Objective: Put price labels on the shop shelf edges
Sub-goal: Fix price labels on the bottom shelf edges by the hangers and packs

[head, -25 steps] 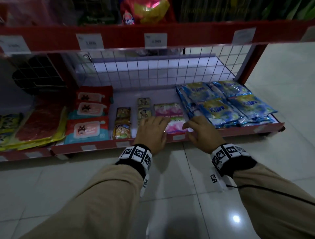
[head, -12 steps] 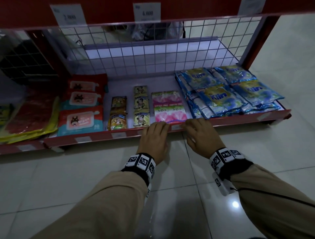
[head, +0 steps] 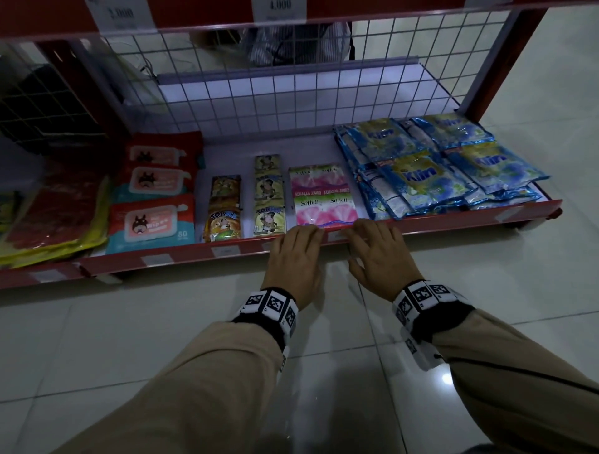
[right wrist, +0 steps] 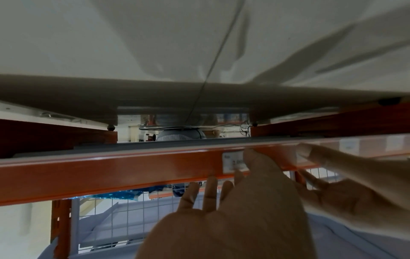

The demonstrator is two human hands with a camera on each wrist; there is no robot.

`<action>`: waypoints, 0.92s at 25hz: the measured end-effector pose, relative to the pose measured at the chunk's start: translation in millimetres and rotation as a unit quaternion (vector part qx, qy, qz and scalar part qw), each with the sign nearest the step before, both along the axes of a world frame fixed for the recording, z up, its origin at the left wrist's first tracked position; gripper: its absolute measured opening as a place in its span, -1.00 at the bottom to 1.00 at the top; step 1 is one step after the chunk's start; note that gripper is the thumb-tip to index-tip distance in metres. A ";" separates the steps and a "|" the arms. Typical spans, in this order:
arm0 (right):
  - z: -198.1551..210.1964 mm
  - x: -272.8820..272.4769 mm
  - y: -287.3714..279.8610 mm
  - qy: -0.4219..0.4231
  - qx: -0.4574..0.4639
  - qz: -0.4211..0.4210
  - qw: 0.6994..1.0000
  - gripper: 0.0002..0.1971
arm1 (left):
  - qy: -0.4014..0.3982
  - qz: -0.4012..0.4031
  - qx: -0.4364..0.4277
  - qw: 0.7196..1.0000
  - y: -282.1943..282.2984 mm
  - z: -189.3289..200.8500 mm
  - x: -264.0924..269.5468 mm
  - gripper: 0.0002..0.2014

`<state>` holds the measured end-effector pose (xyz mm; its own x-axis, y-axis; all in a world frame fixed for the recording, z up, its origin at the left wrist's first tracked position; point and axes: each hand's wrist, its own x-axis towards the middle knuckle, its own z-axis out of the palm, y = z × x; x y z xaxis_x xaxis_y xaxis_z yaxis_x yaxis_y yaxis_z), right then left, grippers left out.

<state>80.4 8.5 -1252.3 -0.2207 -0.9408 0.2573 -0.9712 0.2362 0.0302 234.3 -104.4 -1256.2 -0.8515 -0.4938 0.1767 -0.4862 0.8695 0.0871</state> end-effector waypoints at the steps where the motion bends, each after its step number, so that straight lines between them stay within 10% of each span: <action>1: 2.5 1.3 -4.3 -0.018 -0.009 -0.009 1.000 -0.54 | 0.018 0.006 0.010 1.000 0.0 -0.2 0.3 -0.35; 23: -7.1 -2.2 -9.6 -0.064 -0.089 0.033 0.993 -0.67 | 0.032 -0.013 0.016 0.999 -1.5 -3.7 -11.6 -0.49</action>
